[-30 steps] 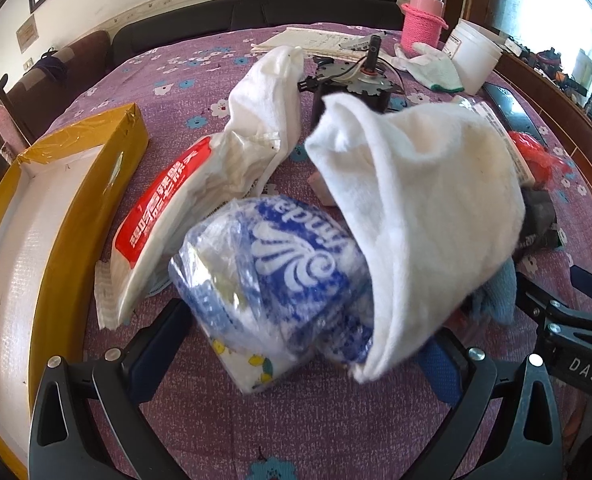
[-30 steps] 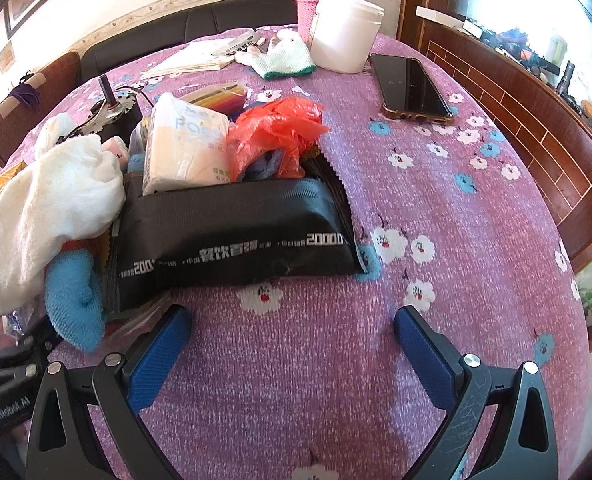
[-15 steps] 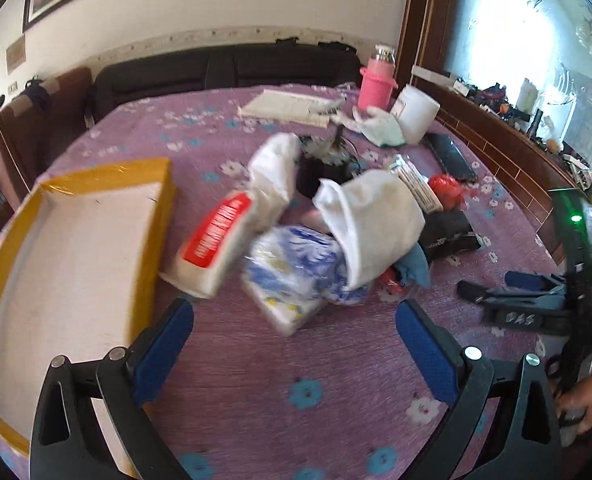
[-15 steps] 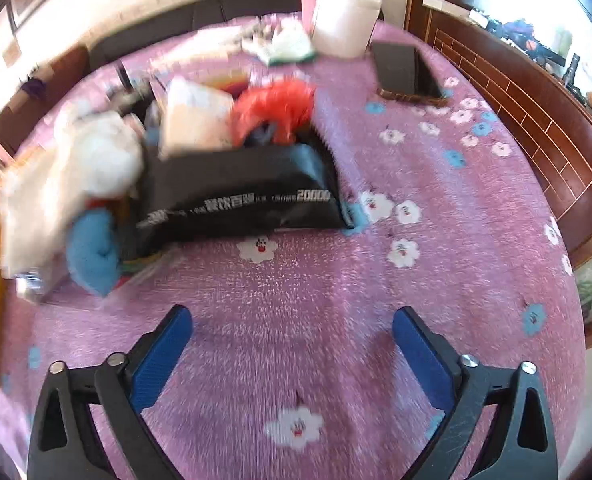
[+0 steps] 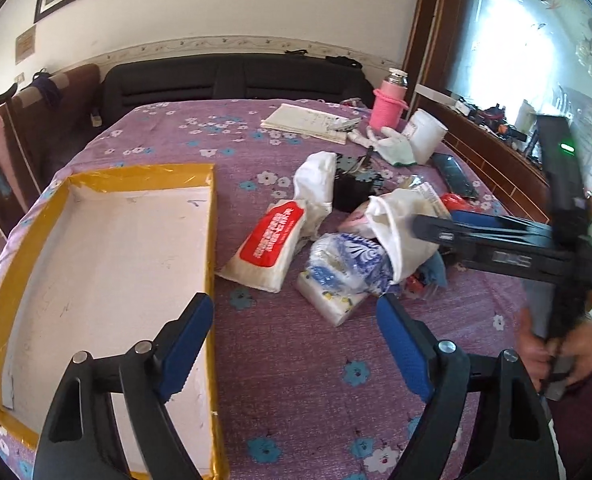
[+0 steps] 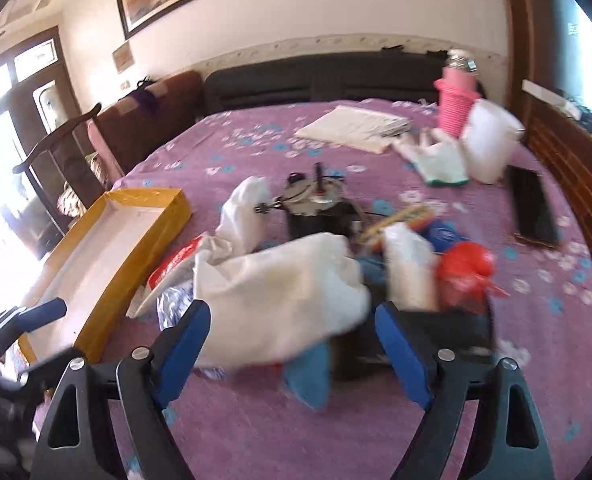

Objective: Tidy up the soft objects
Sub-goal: 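Grasp the blue-white wrapped tissue pack with the left gripper while the right grasps a white cloth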

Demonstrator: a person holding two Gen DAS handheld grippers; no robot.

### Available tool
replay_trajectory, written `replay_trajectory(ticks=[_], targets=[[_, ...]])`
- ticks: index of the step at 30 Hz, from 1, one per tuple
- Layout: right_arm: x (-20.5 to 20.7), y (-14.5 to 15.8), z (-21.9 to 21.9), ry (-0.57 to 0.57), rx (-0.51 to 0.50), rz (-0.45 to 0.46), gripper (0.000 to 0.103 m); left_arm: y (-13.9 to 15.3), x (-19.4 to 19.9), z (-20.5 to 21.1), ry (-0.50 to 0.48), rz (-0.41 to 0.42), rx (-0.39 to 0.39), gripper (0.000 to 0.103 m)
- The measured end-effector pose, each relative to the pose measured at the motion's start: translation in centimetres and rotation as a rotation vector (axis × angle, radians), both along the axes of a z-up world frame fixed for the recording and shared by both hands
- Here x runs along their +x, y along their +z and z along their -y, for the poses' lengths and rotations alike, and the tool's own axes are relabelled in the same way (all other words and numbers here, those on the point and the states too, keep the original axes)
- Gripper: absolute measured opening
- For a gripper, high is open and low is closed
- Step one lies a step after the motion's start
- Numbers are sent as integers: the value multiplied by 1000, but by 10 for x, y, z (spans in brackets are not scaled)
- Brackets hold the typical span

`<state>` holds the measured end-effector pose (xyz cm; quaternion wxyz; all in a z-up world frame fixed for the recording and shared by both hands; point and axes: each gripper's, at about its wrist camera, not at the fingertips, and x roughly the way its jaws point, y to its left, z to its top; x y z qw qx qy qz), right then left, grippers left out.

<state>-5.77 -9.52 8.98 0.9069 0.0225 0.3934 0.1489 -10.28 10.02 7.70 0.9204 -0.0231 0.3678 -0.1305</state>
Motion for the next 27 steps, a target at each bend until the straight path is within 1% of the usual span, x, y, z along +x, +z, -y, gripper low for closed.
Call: replay_trajectory(ticks=[1,2,4,5,6,7,9,12,17,20,21,22,23,25,27], targets=[[8,-5,-11,9,-12,-7,85,1,1,2,-12,-3,-3,83],[13,-9,-17,16,-22,-7,83,1,3,4,-23,-7,-10,83],[19,-12,-24,28,-30,-8,58,2,7,8,-52,-16,-28,83],[21,-16,-27,34,-27,-24,29,1,10,11,-60,-21,-29,83],[25,-16,-26,40,-14,-39,21,0,13,13,-69,-28,-28,83],[25,-17,-23,45,10,-52,21,-1,17,17,-82,-37,-28,83],[23,-16,-17,32,13,-42,16,-5,25,25,-100,-53,-23,83],[14,-12,1,4,43,-28,13,-13,37,41,-122,-76,12,83],[-5,0,28,-13,90,-2,13,-25,55,61,-146,-113,41,83],[-14,4,41,-19,106,9,13,-31,69,69,-144,-145,33,83],[-17,5,44,-19,112,9,13,-33,73,70,-146,-158,20,78],[-19,5,47,-20,118,8,13,-36,78,70,-141,-173,2,55],[-20,5,49,-20,121,7,13,-39,80,70,-139,-186,-7,51],[-22,5,52,-23,126,5,13,-37,81,66,-126,-179,-39,48],[-22,3,53,-14,131,-4,13,-36,78,61,-114,-174,-54,46]])
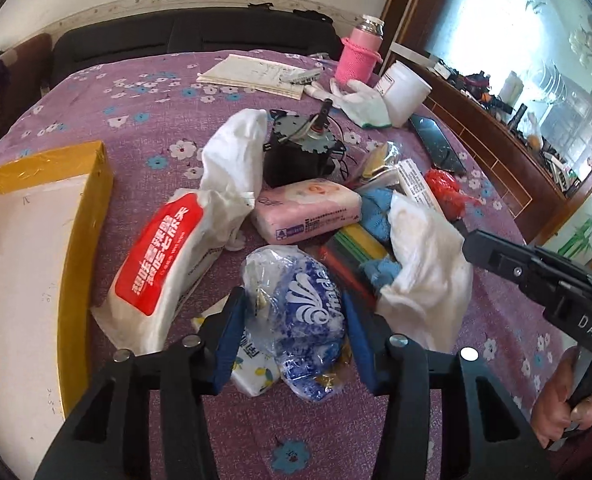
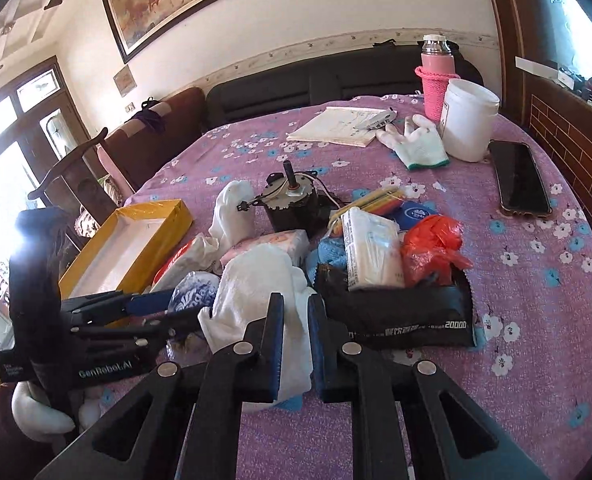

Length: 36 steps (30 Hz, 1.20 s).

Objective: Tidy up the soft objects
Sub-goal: 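Carry both items into the yellow tray and open both grippers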

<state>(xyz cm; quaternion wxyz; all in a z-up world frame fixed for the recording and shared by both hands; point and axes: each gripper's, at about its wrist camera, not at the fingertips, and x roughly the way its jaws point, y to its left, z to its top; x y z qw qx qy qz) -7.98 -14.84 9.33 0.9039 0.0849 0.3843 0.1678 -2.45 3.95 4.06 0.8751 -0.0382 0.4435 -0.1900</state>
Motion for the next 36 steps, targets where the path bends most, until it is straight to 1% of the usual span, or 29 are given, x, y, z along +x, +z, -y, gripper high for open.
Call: replay_trajectory(ticks=[2,4,5,6,8,9,12,13,14,16,17,18,19,20,22,25,26,29,31,33,34,36], targets=[[1,-3,1,16,31,-3,15,1,-2,-5,10,2,-8,46],[2,-5,3,-5,38,7,36,4,-6,-10,17,6,-21,46],[4,-7,2,-2,49,5,60,6,-7,-12,19,8,-28,46],[4,-7,1,1,59,7,73,8,-10,-15,21,10,-37,46],[4,-8,-3,2,78,24,74,10,-13,-18,21,16,-51,46],[6,-7,-7,8,71,25,74,12,-15,-19,23,18,-54,46],[9,-6,-22,19,29,37,74,15,-21,-22,26,23,-71,46],[9,-5,-31,25,-6,49,74,16,-22,-23,26,26,-74,46],[8,-4,-36,26,-35,56,72,17,-23,-24,27,28,-78,46],[10,-5,-46,32,-88,53,45,19,-27,-27,30,32,-91,46],[13,-8,-50,41,-109,25,19,21,-28,-28,31,34,-98,46],[14,-11,-50,37,-118,10,14,23,-31,-31,32,36,-109,46],[14,-12,-50,29,-122,1,13,26,-33,-35,33,39,-123,46],[12,-11,-47,26,-109,-1,9,29,-35,-38,33,42,-133,46],[7,-5,-42,16,-90,7,9,40,-41,-52,41,60,-154,46],[-4,15,-41,22,-61,45,8,56,-47,-75,65,88,-172,47],[-7,26,-43,28,-51,67,9,61,-47,-85,77,94,-178,47],[-10,50,-51,59,-11,108,9,72,-43,-116,133,105,-182,47],[-6,65,-63,101,29,121,9,74,-35,-136,170,104,-167,47],[2,74,-78,147,61,116,9,71,-23,-153,204,95,-147,47],[5,76,-86,164,71,110,9,68,-13,-163,223,79,-146,47],[19,77,-108,206,92,87,9,56,9,-183,257,30,-173,47]])
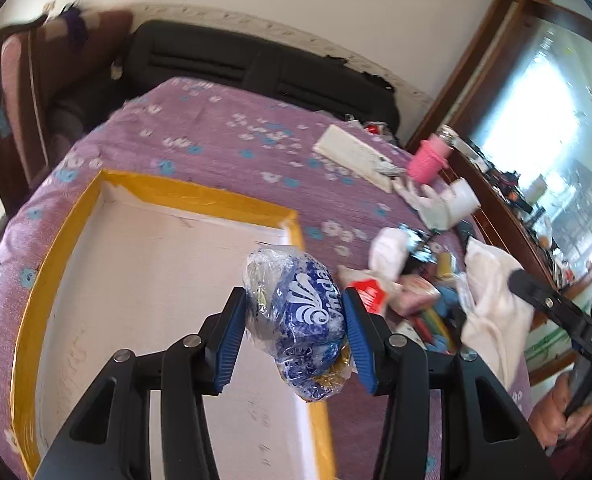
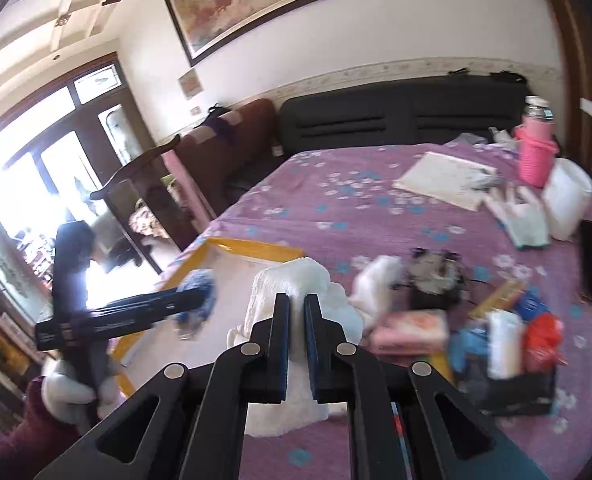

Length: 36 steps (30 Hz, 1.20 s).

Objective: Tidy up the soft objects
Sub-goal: 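Carry both items into the yellow tray and open both grippers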

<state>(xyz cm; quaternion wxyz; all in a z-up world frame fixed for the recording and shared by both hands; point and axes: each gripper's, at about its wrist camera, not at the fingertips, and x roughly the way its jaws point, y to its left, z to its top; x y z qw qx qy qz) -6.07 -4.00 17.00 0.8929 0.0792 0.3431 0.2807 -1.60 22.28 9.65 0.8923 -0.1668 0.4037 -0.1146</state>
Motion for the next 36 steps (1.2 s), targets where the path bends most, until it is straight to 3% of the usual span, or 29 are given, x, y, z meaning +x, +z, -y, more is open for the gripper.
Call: replay_trajectory(ticks=[10,14,19,21,24,26,31,36], targets=[[90,-40,-117,84,-50,-116,9,-47,71,-51,134,-103,-59,48],[120,-68,-148,65,-93,-158,10,-54,79,-63,169,-123,-76,50],[141,-88,-160,66,-130,-186,13,-45,70,-71,187,-97,-85,63],[135,-80,-150,52,-121,-161,19,-37,64,-72,185,-73,-94,64],[124,-61,-126,7,-120,-111,41,-20,48,-72,179,-24,-114,66],[112,-44,-95,-41,-103,-76,49,-6,35,-68,170,14,-102,68],[76,-26,-8,-179,-72,-54,60,24,-4,-46,129,110,-63,81],[33,-38,79,-318,-74,-111,61,34,-38,-12,64,154,-47,82]])
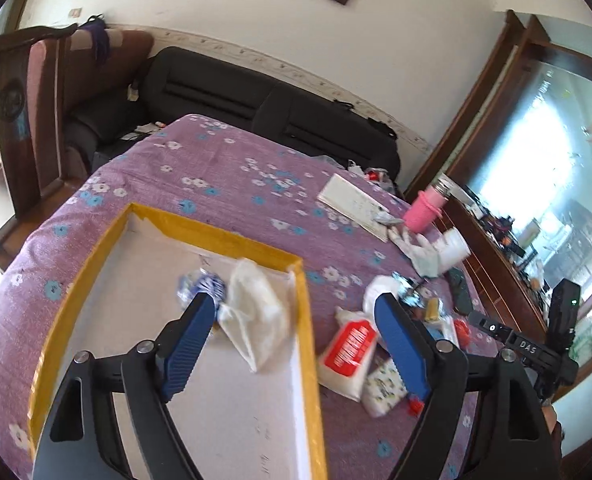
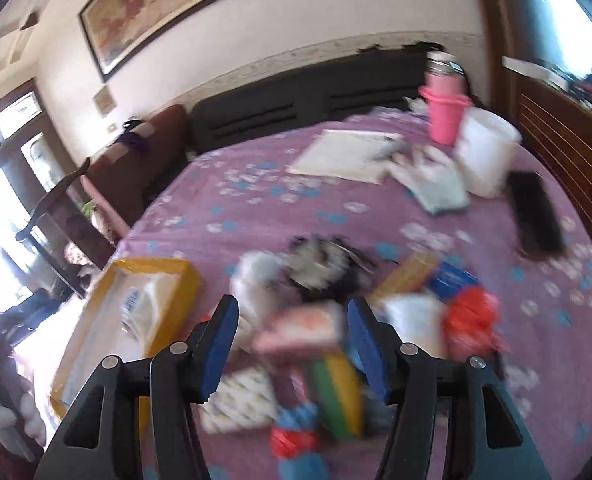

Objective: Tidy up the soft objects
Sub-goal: 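Carry both items into the yellow tray and open both grippers, then grasp the yellow-print tissue pack with the left gripper while the right grasps the blue towel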

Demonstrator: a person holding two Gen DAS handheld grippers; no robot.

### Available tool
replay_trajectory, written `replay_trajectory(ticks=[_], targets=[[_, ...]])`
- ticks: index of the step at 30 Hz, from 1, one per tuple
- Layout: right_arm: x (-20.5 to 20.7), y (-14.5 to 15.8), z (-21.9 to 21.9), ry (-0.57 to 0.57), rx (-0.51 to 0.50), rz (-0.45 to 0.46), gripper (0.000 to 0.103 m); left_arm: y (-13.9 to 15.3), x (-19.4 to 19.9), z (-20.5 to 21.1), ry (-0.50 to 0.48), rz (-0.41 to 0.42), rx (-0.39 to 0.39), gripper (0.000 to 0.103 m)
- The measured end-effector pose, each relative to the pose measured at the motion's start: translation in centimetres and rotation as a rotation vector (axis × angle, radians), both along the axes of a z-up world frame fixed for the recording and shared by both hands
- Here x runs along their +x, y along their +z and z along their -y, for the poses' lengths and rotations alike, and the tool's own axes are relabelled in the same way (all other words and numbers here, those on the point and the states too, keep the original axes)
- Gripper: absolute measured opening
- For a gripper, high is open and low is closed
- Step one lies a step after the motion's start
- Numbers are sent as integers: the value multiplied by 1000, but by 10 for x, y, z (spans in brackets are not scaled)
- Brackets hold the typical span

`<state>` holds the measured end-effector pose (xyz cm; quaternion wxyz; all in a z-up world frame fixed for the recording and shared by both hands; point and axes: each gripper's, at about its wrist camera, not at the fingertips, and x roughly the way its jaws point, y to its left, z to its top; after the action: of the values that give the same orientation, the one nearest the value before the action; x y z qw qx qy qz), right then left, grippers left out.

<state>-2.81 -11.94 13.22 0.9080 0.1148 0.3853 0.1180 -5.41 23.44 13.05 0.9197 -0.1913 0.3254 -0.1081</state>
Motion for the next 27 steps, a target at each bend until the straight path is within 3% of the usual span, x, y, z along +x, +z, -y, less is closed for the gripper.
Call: replay_trajectory(ticks=[6,12,18,19,20,21,27], targets=[[-46,-39,36,12,-23,-96,61,-12,-20,46,-76,-16,32,82],[-67,-64,5,140,-68,-107,61,-22,-24,65,-91,-48,48,82],[-53,-80,-31,183,-117,-86,61,-27,-24,89,-134,-58,155,82],[-50,-82,-34,185,-126,-88,58,-29,-23,93,-142,-60,172,81],[-46,-85,-38,187,-141,-92,41,-31,-22,97,-153,-62,189,81],[-44,-87,-41,188,-157,-97,31,-33,-21,102,-164,-64,203,81],[-63,-81,-17,152,-151,-85,31,-47,-12,142,-293,-78,268,81]])
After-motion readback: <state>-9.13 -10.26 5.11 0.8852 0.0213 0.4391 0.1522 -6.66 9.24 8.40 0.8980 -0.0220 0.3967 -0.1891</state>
